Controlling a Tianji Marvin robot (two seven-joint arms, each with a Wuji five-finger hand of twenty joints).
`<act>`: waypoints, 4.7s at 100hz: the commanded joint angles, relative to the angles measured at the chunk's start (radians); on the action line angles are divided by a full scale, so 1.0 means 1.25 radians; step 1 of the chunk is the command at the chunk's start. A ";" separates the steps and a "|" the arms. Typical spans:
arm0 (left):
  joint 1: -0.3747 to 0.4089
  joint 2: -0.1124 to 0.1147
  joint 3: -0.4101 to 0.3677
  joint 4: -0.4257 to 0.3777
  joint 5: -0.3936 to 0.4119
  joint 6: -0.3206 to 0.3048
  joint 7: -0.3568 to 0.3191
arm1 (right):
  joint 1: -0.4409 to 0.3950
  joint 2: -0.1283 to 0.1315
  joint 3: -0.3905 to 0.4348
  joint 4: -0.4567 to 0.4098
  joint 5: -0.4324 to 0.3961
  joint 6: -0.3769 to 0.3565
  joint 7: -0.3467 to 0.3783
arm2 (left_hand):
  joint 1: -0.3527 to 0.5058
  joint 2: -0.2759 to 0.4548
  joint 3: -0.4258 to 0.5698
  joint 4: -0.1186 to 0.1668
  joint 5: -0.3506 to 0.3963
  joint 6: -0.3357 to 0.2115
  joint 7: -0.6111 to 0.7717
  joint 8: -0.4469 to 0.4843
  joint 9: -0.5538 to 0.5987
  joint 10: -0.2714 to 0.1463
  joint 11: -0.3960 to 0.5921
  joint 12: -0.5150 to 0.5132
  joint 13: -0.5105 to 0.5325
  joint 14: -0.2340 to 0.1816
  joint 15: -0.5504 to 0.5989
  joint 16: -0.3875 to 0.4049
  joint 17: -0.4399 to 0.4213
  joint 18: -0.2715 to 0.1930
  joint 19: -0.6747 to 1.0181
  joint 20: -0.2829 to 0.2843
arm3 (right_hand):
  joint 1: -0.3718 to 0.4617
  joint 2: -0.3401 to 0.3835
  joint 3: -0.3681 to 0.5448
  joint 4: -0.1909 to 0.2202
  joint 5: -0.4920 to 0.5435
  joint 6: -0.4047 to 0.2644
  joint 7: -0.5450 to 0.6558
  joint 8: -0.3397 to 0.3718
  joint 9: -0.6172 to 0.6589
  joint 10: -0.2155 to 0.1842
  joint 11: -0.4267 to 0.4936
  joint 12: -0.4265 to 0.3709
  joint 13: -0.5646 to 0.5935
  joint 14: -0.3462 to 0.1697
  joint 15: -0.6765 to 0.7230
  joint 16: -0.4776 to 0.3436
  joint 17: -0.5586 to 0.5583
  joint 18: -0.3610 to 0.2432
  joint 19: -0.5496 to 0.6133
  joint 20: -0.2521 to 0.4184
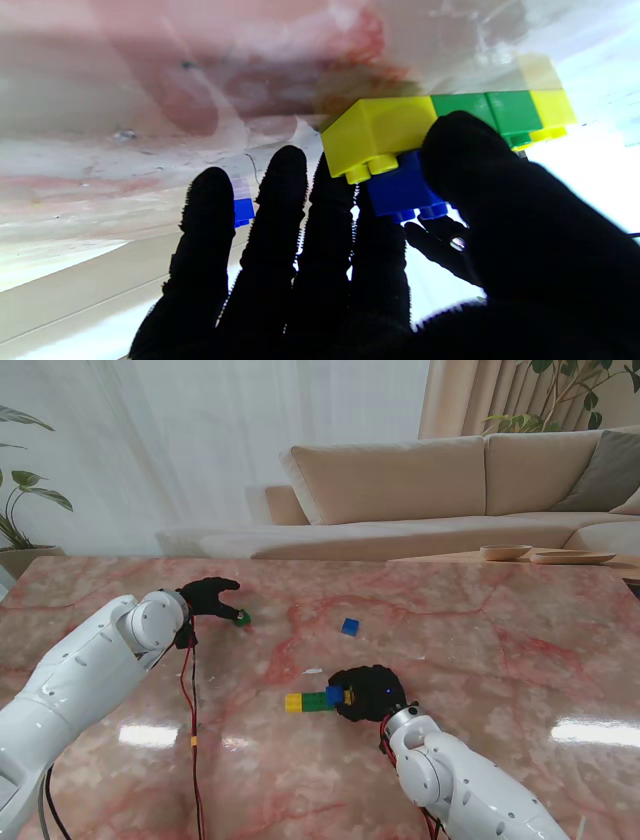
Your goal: Build a two-level staggered structure with toy bricks
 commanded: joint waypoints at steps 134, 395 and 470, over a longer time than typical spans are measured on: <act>-0.171 -0.204 0.269 0.477 -0.061 -0.081 0.128 | -0.008 0.003 0.004 -0.003 0.014 -0.025 0.045 | 0.001 -0.072 0.016 -0.027 -0.026 -0.170 0.599 0.481 0.001 -0.011 0.082 0.149 -0.033 0.036 0.035 0.102 -0.033 0.042 -0.103 0.281 | -0.016 -0.009 0.023 -0.028 0.025 -0.019 0.023 -0.010 0.022 -0.018 -0.001 0.015 0.024 -0.016 0.009 0.012 -0.001 0.007 0.020 0.010; 0.390 0.019 -0.029 -0.466 0.219 0.034 0.158 | 0.034 -0.009 -0.045 0.038 0.020 -0.017 0.009 | 0.151 -0.033 -0.031 -0.067 0.316 -0.301 0.669 0.332 0.267 -0.044 0.104 0.165 0.103 0.039 0.059 0.093 -0.022 0.070 0.079 0.181 | -0.001 -0.006 0.016 -0.068 0.029 -0.030 0.050 -0.040 0.035 -0.020 0.003 0.018 0.033 -0.017 0.013 0.013 0.006 0.008 0.024 0.008; 0.370 0.024 0.016 -0.448 0.270 0.041 0.161 | 0.034 -0.009 -0.045 0.045 0.023 -0.020 0.007 | 0.140 -0.037 -0.028 -0.066 0.308 -0.308 0.677 0.346 0.272 -0.046 0.108 0.174 0.107 0.037 0.058 0.098 -0.022 0.067 0.072 0.184 | -0.003 -0.006 0.017 -0.068 0.029 -0.029 0.050 -0.042 0.035 -0.019 0.002 0.018 0.033 -0.017 0.012 0.014 0.006 0.008 0.024 0.009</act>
